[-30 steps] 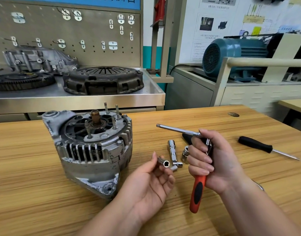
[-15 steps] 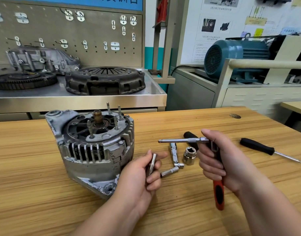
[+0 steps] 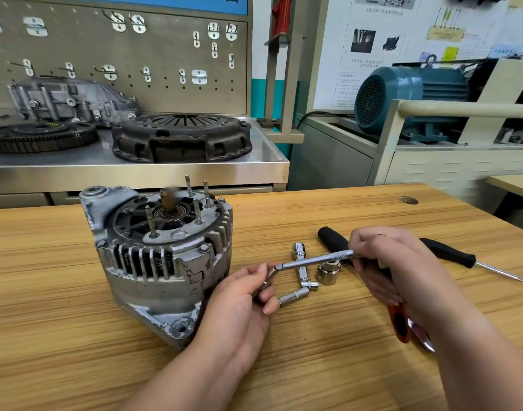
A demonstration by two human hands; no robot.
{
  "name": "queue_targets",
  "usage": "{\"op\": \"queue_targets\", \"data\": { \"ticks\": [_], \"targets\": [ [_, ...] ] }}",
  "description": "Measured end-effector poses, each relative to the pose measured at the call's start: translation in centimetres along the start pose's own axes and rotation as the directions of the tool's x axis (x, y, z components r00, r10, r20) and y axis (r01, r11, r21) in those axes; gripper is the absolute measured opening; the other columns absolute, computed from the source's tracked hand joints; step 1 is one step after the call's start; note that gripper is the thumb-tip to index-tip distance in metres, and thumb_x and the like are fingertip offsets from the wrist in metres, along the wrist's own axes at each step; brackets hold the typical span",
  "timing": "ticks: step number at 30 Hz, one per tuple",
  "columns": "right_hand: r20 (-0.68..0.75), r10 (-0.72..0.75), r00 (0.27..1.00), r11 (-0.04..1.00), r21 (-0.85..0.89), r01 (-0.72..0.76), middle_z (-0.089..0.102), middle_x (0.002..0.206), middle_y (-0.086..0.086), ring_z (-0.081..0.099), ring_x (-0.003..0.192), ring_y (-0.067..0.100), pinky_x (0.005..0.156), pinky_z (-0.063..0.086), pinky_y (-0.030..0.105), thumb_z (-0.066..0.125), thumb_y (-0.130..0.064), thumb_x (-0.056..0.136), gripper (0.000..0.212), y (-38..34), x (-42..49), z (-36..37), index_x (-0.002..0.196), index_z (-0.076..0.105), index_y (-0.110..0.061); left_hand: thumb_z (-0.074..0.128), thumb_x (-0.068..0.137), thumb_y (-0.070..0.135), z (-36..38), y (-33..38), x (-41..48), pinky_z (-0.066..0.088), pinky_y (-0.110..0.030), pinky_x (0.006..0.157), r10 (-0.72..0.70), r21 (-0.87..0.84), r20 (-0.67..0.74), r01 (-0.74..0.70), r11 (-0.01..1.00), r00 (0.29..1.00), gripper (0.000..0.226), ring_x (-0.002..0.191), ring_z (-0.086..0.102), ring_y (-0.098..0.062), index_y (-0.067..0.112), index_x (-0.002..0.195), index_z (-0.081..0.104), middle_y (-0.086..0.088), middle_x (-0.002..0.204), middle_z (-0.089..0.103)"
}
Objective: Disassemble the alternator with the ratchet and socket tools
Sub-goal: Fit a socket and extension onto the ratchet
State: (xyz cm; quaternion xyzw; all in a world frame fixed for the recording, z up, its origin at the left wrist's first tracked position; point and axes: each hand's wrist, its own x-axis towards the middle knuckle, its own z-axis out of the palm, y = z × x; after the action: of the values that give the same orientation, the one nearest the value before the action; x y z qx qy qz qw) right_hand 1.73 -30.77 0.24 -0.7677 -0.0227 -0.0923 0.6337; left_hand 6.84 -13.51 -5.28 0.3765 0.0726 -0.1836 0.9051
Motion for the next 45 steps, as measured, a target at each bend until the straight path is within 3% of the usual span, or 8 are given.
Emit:
{"op": "queue_targets", "data": {
  "ticks": [7,10,12,17,20,25,34,45],
  "targets": [
    [0.102,0.079,0.992,0.996,0.024,-0.082,0.023,0.037,0.0,0.014,0.031,0.009,0.038,0.016,0.012,0.047,-0.019,0.071,0.023,0.4,0.2,-0.9,0.051,0.047,-0.006,0.057,0.074,0.001,-0.4,-0.2,0.1,0.029,-0.017,0.034,0.045,0.054,0.061,-0.048,0.997,0.997,0.012,0.043,0.037,-0.007,-0.004,0.084,0.059,-0.003,0.058,0.055],
    [0.144,0.163,0.976,0.981,0.084,-0.176,0.022,0.035,-0.003,0.013,0.028,0.007,0.039,0.016,0.01,0.048,-0.02,0.068,0.024,0.4,0.3,-1.5,0.049,0.046,-0.006,0.052,0.087,-0.002,-0.5,-0.1,-0.2,0.028,-0.016,0.035,0.093,0.191,0.09,-0.109,0.976,0.992,0.019,0.043,0.036,-0.007,0.0,0.075,0.066,-0.003,0.059,0.054],
    [0.141,0.197,0.97,0.976,0.07,-0.208,0.022,0.034,-0.003,0.012,0.028,0.008,0.038,0.015,0.01,0.05,-0.022,0.067,0.025,0.5,0.3,-1.6,0.047,0.046,-0.008,0.05,0.092,-0.001,-0.5,-0.1,-0.5,0.028,-0.017,0.036,0.138,0.349,0.125,-0.173,0.921,0.983,0.035,0.043,0.036,-0.006,0.011,0.068,0.072,-0.001,0.058,0.051],
    [0.088,0.172,0.981,0.972,-0.178,-0.154,0.026,0.04,0.0,0.019,0.032,0.01,0.037,0.015,0.014,0.062,-0.014,0.082,0.04,0.7,0.4,0.1,0.047,0.044,-0.017,0.051,0.096,0.01,0.3,-1.6,-1.7,0.036,-0.013,0.042,0.266,0.651,0.172,-0.312,0.692,0.948,0.038,0.044,0.041,-0.002,0.034,0.078,0.073,0.013,0.046,0.045],
    [0.008,0.079,0.997,0.925,-0.373,-0.07,0.029,0.046,-0.005,0.024,0.04,0.008,0.039,0.019,0.019,0.061,-0.017,0.085,0.04,1.0,0.6,1.4,0.049,0.042,-0.015,0.051,0.097,0.011,0.4,-2.0,-1.7,0.029,-0.014,0.038,0.35,0.616,0.072,-0.318,0.721,0.934,0.034,0.04,0.035,-0.005,0.029,0.08,0.074,0.008,0.045,0.041],
    [-0.126,-0.009,0.992,0.972,-0.235,-0.022,0.033,0.042,-0.009,0.024,0.038,0.006,0.038,0.02,0.017,0.061,-0.015,0.084,0.042,0.5,0.4,1.0,0.045,0.045,-0.016,0.048,0.098,0.006,-0.2,-1.1,-0.7,0.019,-0.012,0.03,0.171,0.345,-0.191,-0.098,0.934,0.967,0.023,0.031,0.026,-0.003,0.006,0.087,0.068,0.0,0.054,0.039],
    [-0.154,-0.092,0.984,0.942,-0.333,0.036,0.034,0.038,-0.013,0.024,0.038,0.006,0.039,0.02,0.02,0.057,-0.008,0.083,0.042,0.0,0.0,1.8,0.044,0.046,-0.018,0.049,0.096,0.001,0.2,-1.4,-0.6,0.021,-0.011,0.027,-0.007,0.098,-0.22,0.029,0.995,0.975,0.01,0.029,0.031,-0.004,0.0,0.09,0.058,-0.007,0.09,0.064],
    [-0.193,-0.161,0.968,0.917,-0.392,0.075,0.035,0.037,-0.012,0.025,0.039,0.004,0.039,0.021,0.015,0.059,-0.007,0.082,0.032,-0.7,-0.5,2.1,0.051,0.048,-0.006,0.047,0.096,-0.001,0.0,-1.0,-0.4,0.023,-0.01,0.027,-0.048,0.008,-0.263,0.052,0.999,0.964,0.015,0.027,0.034,-0.004,0.005,0.082,0.048,-0.008,0.084,0.064]
  ]
}}
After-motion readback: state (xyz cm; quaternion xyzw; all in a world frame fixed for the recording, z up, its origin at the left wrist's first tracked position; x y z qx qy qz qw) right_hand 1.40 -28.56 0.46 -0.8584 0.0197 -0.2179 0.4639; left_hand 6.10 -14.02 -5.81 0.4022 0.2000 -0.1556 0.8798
